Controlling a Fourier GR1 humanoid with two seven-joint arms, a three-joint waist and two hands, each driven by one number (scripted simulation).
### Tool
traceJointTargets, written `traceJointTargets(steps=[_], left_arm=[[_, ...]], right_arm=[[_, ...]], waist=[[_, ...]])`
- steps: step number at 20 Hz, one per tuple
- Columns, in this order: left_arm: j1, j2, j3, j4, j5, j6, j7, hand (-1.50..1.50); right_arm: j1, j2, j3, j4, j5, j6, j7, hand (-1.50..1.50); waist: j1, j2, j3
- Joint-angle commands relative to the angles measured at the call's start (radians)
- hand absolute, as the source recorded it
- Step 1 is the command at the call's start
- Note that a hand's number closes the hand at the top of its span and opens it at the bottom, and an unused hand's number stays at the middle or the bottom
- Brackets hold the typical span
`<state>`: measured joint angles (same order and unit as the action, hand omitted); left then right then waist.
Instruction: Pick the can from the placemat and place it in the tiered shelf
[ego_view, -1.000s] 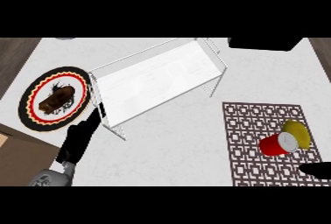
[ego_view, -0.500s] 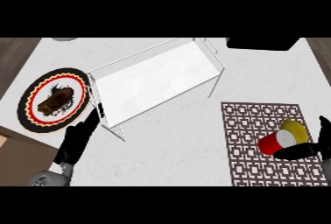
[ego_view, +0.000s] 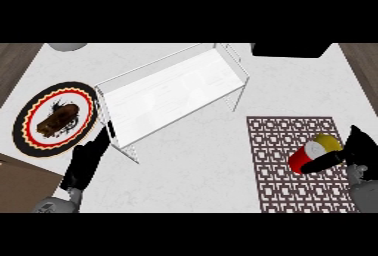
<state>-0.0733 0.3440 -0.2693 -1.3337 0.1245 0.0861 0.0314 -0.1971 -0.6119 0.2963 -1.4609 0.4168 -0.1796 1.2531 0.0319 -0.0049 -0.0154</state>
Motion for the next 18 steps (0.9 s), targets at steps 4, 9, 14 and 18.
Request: traceJointTargets(steps=[4, 9, 14, 18], left_arm=[[0.03, 0.001, 0.018, -0.004, 0.004, 0.001, -0.016, 0.0], [0.001, -0.034, -0.011, 0.028, -0.028, 0.013, -0.012, 0.0], [0.001, -0.026, 0.001, -0.006, -0.02, 0.009, 0.007, 0.0], [0.034, -0.031, -0.001, -0.005, -0.022, 0.006, -0.019, 0.0]], right_arm=[[-0.046, 0.07, -0.01, 0.078, 0.07, 0.092, 0.235, -1.5], [-0.098, 0.146, -0.006, 0.142, 0.131, 0.119, 0.235, -1.5], [-0.112, 0.174, -0.035, 0.2, 0.16, 0.143, 0.235, -1.5], [-0.086, 0.208, -0.045, 0.177, 0.194, 0.155, 0.235, -1.5]], waist=[[-0.02, 0.003, 0.011], [-0.024, 0.007, 0.011], [-0.013, 0.008, 0.013], [-0.021, 0.004, 0.013]])
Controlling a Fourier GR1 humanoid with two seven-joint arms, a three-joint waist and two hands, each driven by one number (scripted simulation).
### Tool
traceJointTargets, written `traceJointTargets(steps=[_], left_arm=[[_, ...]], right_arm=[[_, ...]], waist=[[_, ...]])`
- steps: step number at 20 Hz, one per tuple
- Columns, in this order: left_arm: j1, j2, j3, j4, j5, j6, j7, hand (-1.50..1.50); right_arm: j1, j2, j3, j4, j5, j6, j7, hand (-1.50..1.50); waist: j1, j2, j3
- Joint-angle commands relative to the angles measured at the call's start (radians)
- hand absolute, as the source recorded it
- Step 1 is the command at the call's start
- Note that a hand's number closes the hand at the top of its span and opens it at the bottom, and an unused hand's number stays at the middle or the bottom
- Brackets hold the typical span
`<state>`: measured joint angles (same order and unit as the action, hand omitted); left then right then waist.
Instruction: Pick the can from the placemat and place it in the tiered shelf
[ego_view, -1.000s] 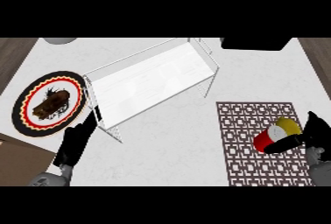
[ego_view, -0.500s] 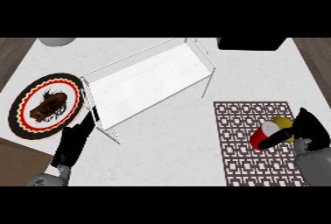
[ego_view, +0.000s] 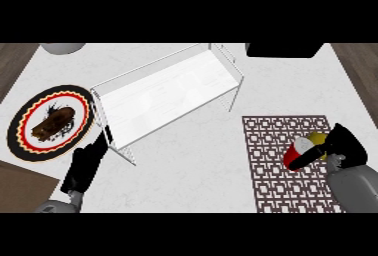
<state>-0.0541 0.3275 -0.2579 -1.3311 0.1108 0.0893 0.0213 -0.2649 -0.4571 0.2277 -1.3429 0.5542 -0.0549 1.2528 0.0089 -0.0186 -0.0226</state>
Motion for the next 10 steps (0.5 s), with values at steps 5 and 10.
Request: traceJointTargets(steps=[5, 10], left_arm=[[-0.004, 0.02, 0.022, -0.022, 0.012, -0.025, 0.013, 0.0], [0.015, -0.024, -0.004, 0.004, -0.033, 0.013, -0.021, 0.0]], right_arm=[[0.007, 0.088, 0.009, 0.067, 0.092, 0.025, 0.232, -1.5], [-0.021, 0.13, 0.017, 0.096, 0.128, 0.056, 0.149, 1.5]], waist=[[-0.002, 0.018, 0.021], [0.003, 0.021, 0.021]])
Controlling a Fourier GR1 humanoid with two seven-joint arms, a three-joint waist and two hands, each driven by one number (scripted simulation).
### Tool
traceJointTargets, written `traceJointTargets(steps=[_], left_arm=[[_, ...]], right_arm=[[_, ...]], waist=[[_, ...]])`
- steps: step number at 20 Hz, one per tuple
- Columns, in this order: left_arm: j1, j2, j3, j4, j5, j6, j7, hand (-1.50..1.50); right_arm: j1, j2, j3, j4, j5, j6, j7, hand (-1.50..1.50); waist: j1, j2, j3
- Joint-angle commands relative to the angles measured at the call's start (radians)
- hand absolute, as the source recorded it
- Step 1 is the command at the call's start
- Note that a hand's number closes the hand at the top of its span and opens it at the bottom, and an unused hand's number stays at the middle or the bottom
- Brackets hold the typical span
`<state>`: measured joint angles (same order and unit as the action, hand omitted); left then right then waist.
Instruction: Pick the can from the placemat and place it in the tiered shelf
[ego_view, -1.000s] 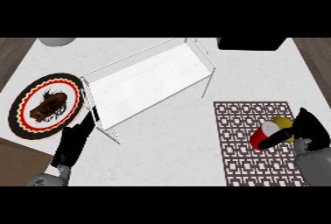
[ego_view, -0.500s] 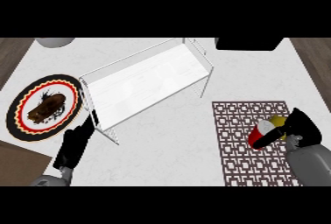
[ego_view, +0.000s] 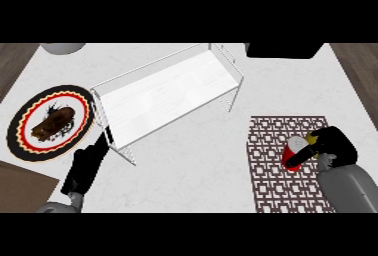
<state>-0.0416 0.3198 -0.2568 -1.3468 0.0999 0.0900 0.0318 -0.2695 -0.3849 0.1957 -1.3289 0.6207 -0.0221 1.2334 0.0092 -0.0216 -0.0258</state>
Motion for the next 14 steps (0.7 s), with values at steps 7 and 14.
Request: traceJointTargets(steps=[7, 14], left_arm=[[-0.019, 0.016, 0.027, -0.037, 0.016, -0.029, 0.048, 0.0], [-0.011, -0.054, 0.001, 0.019, -0.057, 0.031, -0.014, 0.0]], right_arm=[[-0.031, 0.093, 0.024, 0.097, 0.157, -0.006, 0.147, 1.5], [-0.045, 0.07, 0.045, -0.037, 0.248, 0.102, 0.086, 1.5]], waist=[[0.004, 0.022, 0.025], [-0.012, 0.02, 0.025]])
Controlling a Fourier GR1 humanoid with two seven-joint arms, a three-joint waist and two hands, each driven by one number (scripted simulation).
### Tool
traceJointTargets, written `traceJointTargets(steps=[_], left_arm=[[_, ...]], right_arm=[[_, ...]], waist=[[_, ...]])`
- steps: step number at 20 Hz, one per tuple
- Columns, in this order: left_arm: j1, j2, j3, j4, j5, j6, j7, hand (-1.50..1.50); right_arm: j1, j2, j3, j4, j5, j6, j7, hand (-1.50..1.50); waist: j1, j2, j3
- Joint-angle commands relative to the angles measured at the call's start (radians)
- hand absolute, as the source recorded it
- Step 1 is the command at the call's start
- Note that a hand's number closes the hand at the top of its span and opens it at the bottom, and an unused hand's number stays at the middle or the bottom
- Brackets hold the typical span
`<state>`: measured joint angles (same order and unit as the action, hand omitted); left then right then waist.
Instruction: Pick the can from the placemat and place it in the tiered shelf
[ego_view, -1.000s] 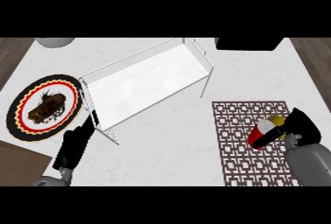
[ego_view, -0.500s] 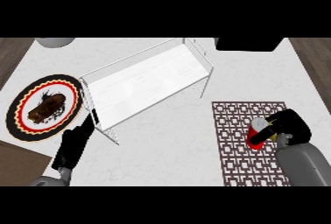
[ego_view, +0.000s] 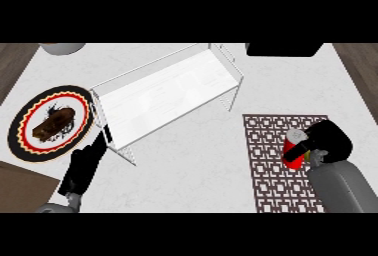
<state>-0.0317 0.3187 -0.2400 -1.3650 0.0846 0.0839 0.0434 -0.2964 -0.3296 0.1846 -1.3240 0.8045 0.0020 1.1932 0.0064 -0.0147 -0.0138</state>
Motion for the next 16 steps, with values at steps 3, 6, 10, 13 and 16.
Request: traceJointTargets(steps=[3, 6, 10, 13, 16], left_arm=[[-0.035, -0.002, 0.007, 0.02, 0.008, -0.02, 0.011, 0.0], [-0.029, -0.005, -0.008, 0.018, -0.007, -0.02, -0.002, 0.0], [0.022, -0.025, 0.012, 0.034, -0.003, -0.001, -0.061, 0.0], [0.008, 0.004, 0.044, 0.036, 0.007, -0.025, -0.057, 0.0], [0.013, 0.016, 0.044, -0.02, 0.018, -0.041, 0.004, 0.0]], right_arm=[[-0.013, 0.016, 0.237, -0.096, -0.006, 0.125, -0.315, 1.5], [-0.046, 0.022, 0.386, -0.183, -0.01, 0.172, -0.519, 1.5], [0.022, -0.059, 0.388, -0.416, -0.023, 0.172, -0.581, 1.5], [0.03, -0.164, 0.311, -0.584, -0.026, 0.205, -0.586, 1.5], [0.015, -0.169, 0.251, -0.726, -0.044, 0.238, -0.545, 1.5]], waist=[[0.012, 0.016, 0.014], [0.031, 0.012, 0.014], [-0.018, 0.007, 0.013], [-0.025, 0.007, 0.013], [-0.018, 0.007, 0.014]])
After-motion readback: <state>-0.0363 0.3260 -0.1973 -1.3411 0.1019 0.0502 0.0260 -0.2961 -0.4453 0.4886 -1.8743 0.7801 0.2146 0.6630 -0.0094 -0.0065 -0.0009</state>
